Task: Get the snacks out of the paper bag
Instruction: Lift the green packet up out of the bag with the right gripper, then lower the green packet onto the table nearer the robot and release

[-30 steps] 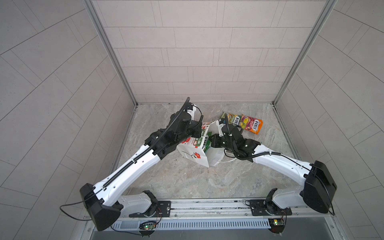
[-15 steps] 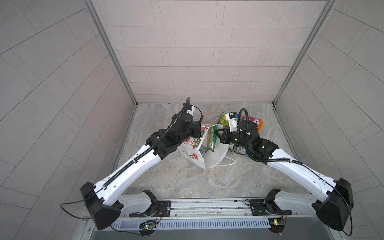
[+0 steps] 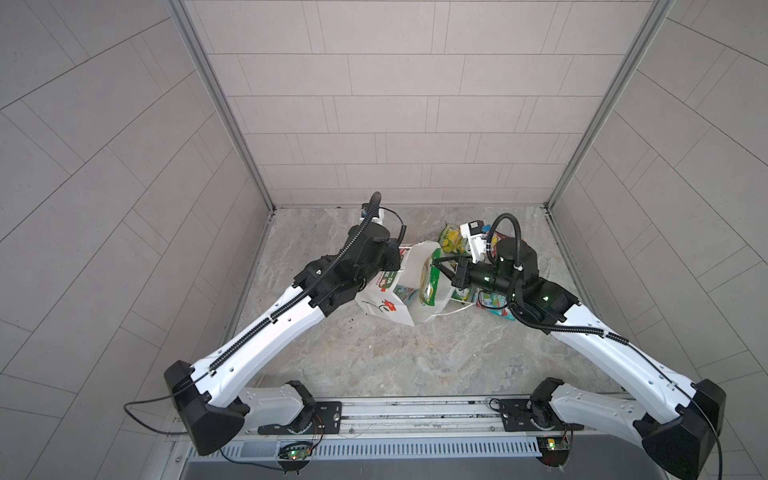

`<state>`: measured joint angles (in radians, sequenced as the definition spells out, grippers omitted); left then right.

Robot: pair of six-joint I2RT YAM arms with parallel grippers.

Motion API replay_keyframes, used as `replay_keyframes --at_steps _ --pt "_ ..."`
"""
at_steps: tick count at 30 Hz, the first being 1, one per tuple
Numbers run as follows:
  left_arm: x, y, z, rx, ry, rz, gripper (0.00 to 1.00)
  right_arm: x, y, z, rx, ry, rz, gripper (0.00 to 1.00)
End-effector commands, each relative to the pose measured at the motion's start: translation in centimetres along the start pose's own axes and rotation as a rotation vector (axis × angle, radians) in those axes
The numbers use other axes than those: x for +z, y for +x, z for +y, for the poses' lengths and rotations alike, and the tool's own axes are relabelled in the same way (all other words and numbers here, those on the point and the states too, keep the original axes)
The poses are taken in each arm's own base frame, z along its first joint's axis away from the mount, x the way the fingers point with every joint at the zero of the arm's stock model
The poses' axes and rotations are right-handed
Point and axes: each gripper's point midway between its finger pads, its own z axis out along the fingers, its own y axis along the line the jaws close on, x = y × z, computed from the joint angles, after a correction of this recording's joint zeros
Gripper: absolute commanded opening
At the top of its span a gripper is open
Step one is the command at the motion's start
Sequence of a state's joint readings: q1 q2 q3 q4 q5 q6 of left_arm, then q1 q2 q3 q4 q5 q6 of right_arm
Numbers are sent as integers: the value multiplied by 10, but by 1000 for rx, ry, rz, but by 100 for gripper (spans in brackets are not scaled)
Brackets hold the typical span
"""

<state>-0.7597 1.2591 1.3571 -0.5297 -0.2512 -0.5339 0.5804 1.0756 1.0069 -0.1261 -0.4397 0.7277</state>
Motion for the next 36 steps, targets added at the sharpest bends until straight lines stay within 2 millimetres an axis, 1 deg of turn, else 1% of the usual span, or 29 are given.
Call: replay_keyframes --at_steps 1,6,13,15,18,20,22,27,31,34,36 --pt "-4 -12 3 -6 -38 -33 0 -21 -34 36 -34 -103 -91 0" --pt "-2 -12 6 -1 -59 -35 0 -31 -57 51 -43 -136 -136 0" --pt "1 -9 4 8 -53 -22 0 -48 -92 71 -61 -169 -206 0" --pt "2 -8 4 11 -54 -18 0 -55 -101 73 -67 -163 -232 0" --pt "1 -8 5 14 -53 -19 0 -72 -116 69 -79 -118 -285 0" --pt "0 -9 5 15 -52 -23 0 -83 -122 60 -87 -61 -315 0" --pt "-3 -10 6 18 -52 -28 0 -96 -126 47 -97 14 -336 0" --pt "-11 -15 12 19 -69 -57 0 -125 -126 6 -118 230 -369 0" --pt "-19 -19 17 18 -82 -82 0 -141 -116 -26 -120 382 -344 0" --pt "-25 -23 22 14 -93 -105 0 -145 -101 -49 -119 479 -294 0" --pt "-29 -25 23 10 -94 -119 0 -143 -85 -64 -102 514 -250 0"
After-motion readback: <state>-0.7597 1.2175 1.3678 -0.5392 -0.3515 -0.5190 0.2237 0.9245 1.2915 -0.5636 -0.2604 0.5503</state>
